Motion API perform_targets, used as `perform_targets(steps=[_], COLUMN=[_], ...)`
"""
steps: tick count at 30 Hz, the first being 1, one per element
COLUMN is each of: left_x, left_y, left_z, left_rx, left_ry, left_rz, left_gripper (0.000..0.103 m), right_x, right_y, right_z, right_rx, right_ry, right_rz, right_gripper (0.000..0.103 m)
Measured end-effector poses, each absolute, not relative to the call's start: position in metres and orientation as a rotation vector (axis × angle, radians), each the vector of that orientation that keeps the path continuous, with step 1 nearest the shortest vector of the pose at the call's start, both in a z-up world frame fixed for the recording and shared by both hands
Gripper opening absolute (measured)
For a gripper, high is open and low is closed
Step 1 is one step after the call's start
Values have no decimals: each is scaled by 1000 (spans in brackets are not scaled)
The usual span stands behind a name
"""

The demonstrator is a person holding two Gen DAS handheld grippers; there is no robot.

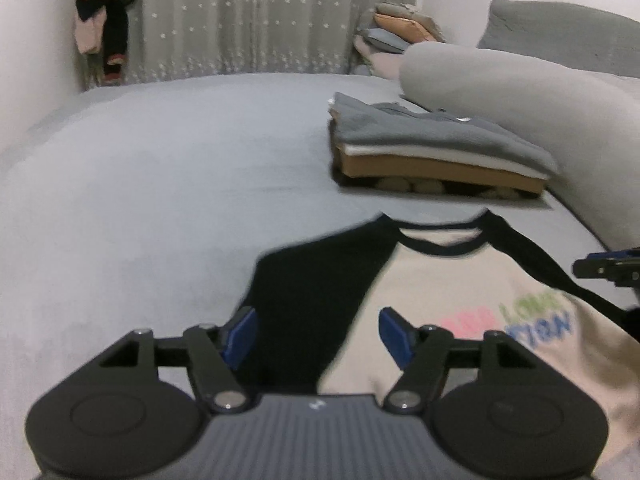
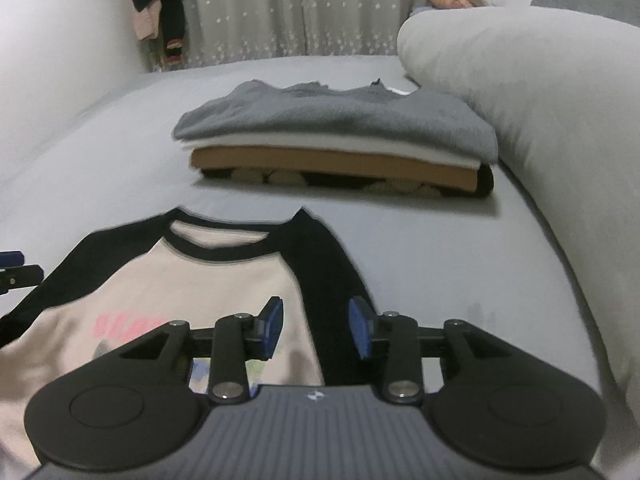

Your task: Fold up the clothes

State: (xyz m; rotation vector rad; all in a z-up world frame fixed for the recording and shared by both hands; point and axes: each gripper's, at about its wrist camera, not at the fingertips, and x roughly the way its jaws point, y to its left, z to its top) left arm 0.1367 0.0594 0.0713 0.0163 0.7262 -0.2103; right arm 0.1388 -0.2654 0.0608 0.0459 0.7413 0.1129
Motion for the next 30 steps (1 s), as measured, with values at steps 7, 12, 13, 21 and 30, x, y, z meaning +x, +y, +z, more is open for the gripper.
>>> perform_targets(steps=[7,12,13,21,30], left_x=[85,59,56,36,5], left_y=[74,99,104,125,115], left_z=[69,69,69,57,48], left_rx=[-21,-113,-140,-315,-271], left_ry=[783,816,824,867,778], left_rz=[-219,-191,-185,-190,-349], left_gripper=[68,68,68,64,60], right_x=[81,48,44,11,-28], right_y=[-252,-242,-241,-244,-279], right_z=[64,64,64,61,51], right_rx=[36,43,39,57,117], right_ry=[778,799,800,825,823], right_rz=[168,194,194,179,137], right_gripper=[40,40,40,41,41])
